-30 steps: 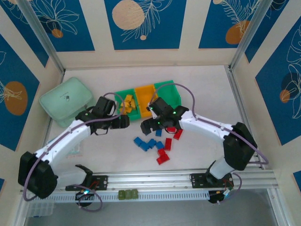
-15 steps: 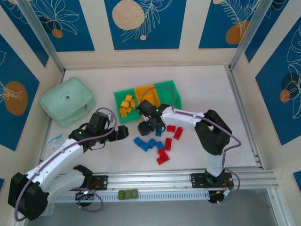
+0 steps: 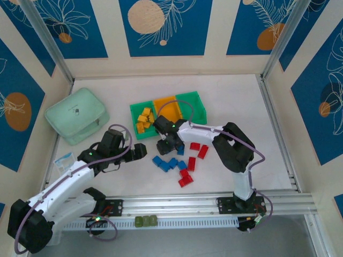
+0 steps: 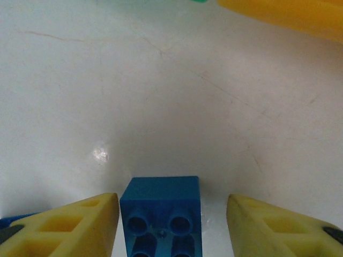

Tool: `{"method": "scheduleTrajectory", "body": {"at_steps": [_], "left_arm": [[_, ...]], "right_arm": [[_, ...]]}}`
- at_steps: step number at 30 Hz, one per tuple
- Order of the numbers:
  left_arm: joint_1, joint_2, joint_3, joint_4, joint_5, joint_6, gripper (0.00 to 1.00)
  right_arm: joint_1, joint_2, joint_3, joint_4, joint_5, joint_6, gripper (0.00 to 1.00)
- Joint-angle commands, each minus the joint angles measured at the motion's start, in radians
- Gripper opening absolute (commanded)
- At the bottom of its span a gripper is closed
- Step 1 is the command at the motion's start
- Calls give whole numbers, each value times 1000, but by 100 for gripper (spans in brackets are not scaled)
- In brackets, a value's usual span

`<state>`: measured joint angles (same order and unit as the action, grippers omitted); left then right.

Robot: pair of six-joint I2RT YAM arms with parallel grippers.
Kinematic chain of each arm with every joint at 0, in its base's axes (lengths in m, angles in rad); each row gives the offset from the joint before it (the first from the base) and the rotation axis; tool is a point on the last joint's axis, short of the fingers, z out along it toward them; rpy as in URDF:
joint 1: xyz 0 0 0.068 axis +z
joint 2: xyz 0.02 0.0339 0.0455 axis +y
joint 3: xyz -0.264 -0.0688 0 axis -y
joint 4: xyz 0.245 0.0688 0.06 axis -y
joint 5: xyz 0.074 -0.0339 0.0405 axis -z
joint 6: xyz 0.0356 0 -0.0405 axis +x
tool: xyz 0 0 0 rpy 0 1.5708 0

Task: Sort the legos into containers by color
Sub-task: Pick up the lego from the center of the table.

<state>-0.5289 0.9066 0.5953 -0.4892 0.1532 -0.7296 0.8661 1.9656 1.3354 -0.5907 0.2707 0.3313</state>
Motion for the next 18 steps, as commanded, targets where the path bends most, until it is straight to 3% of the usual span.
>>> {"method": "scheduleTrajectory", "body": {"at_steps": [1,11,18], "left_arm": [[-11,-6,-9,14,-1,-15,99],[-11,4,13,11,0,-20,99],[-11,14,56,-2,-9,4,99]], "right_arm": [[8,20,26,-8,5,-12,52],[10,-17,27,-14,4,-15,36],[-3,-101,71,-53,16,-31,33]]}}
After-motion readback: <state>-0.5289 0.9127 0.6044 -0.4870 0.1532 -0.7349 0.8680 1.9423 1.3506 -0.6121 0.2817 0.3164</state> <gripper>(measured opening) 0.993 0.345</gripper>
